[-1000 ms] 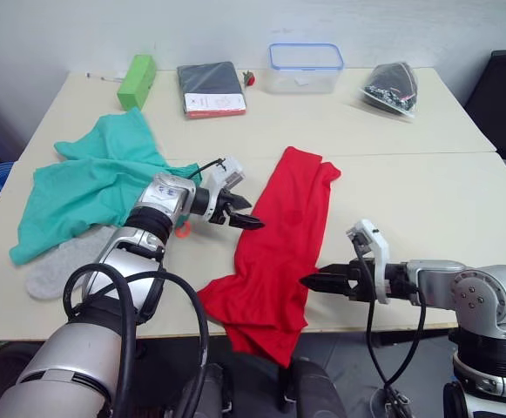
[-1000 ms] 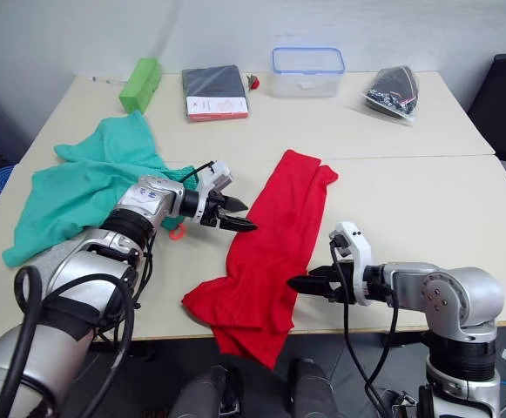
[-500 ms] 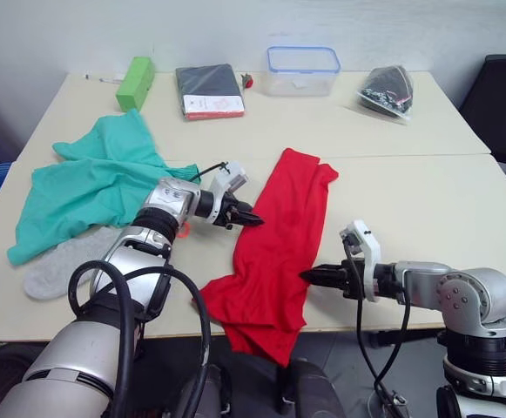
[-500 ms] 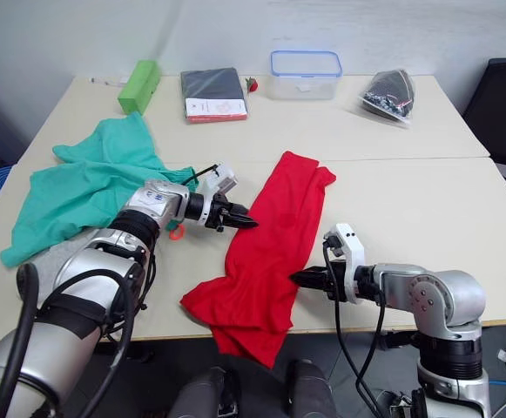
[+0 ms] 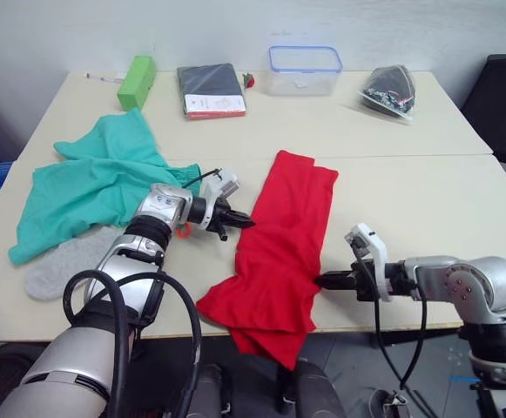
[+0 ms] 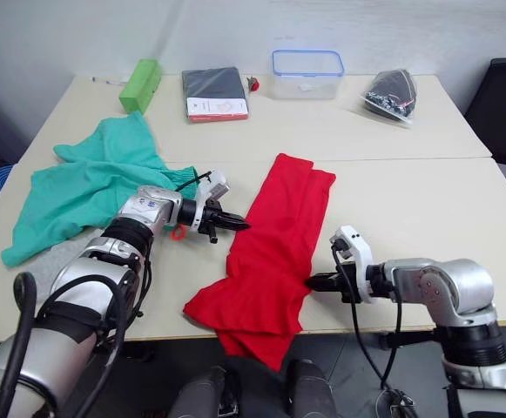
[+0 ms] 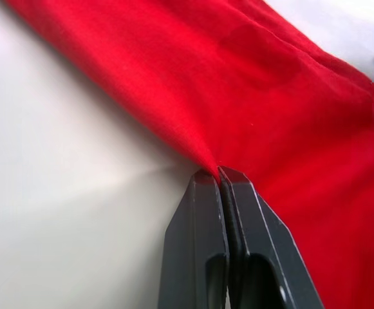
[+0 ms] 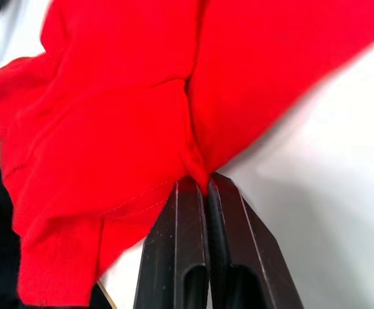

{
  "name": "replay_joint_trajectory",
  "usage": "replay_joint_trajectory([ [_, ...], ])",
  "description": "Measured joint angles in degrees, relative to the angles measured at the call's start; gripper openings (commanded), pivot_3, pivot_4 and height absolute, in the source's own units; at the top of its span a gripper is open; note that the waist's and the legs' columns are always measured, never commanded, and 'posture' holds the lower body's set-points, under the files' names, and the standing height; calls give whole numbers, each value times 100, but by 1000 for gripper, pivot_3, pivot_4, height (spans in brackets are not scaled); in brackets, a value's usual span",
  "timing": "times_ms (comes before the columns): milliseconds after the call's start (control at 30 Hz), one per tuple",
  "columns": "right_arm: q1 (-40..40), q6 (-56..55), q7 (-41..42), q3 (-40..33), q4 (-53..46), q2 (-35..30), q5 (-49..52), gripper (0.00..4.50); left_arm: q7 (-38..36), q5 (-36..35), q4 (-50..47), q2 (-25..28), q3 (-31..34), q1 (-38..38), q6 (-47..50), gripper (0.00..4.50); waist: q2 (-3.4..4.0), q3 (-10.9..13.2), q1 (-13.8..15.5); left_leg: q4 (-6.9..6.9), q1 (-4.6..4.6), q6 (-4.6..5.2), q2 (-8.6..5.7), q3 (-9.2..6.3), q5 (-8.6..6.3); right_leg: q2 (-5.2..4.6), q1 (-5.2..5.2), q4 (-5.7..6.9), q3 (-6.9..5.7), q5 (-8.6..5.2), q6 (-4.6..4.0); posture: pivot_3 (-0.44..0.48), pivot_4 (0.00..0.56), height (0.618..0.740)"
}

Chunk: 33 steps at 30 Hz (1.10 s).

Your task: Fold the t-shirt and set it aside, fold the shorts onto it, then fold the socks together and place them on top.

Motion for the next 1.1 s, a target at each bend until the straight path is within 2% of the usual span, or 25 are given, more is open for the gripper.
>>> replay_joint_trajectory([
  [133, -672, -957, 985, 918, 943, -452, -509, 0, -56, -103, -1547, 246, -4, 826, 525, 19, 2, 2, -71, 2, 1, -2, -1, 4, 0, 1, 0, 2, 5, 0, 0, 0, 150, 740],
  [333, -1802, -2172, 2158, 1866, 2534, -508, -1428, 0, 464, -337, -3660, 403, 65, 1852, 1520, 19, 7, 4, -95, 7, 1, -4, 1, 6, 1, 1, 0, 7, 10, 1, 1, 0, 150, 740],
  [433, -2147, -2621, 2545, 2103, 3131, -418, -1806, 0, 777, -502, -4419, 389, 127, 2241, 1951, 19, 8, 5, -87, 10, 1, -6, 1, 6, 3, 0, 1, 9, 11, 1, 1, 0, 150, 740],
  [533, -2268, -2975, 2834, 2181, 3383, -336, -2083, 0, 1144, -592, -4774, 374, 230, 2355, 2133, 19, 8, 5, -71, 13, 1, -6, 1, 5, 5, -2, 4, 8, 9, 2, 3, 0, 150, 740],
  [667, -2113, -3349, 2888, 2049, 3276, -334, -2223, 0, 1304, -713, -4855, 534, 326, 2363, 2090, 905, 9, 5, -77, 12, 1, -11, 3, 4, 4, -5, 4, 7, 9, 2, 4, 0, 150, 740],
  [767, -1773, -3511, 2696, 1657, 2891, -370, -2219, 683, 1136, -839, -5154, 950, 444, 2441, 1817, 1883, 19, 12, -77, 7, -1, -16, 3, 4, 4, -5, -1, 6, 10, 2, 4, 0, 150, 740],
  [833, -1506, -3578, 2677, 1414, 2496, -589, -2178, 1398, 814, -922, -5606, 1295, 423, 2634, 1509, 2566, 28, 17, -77, 3, 1, -22, 3, 4, 1, -7, 0, 4, 20, 2, 4, 0, 150, 740],
  [900, -1041, -3833, 2707, 1095, 1848, -989, -2153, 2039, 356, -972, -6125, 1765, 324, 2909, 994, 3195, 34, 20, -76, -2, 5, -31, 5, 4, -5, -4, 1, -1, 22, 0, 1, 0, 150, 740],
  [1033, -362, -4513, 2784, 728, 1065, -1314, -2159, 3423, -251, -817, -6610, 2204, -55, 3349, -374, 4482, 35, 20, -66, -1, 6, -34, 4, 5, -8, -5, 5, -7, 29, 0, -1, 0, 150, 740],
  [1100, 14, -5232, 2871, 577, 875, -1477, -2282, 4113, -387, -533, -6640, 2249, -348, 3437, -1317, 4500, 36, 21, -37, 0, 6, -49, 3, 8, -23, -7, 6, -10, 31, 0, 1, 0, 150, 740],
])
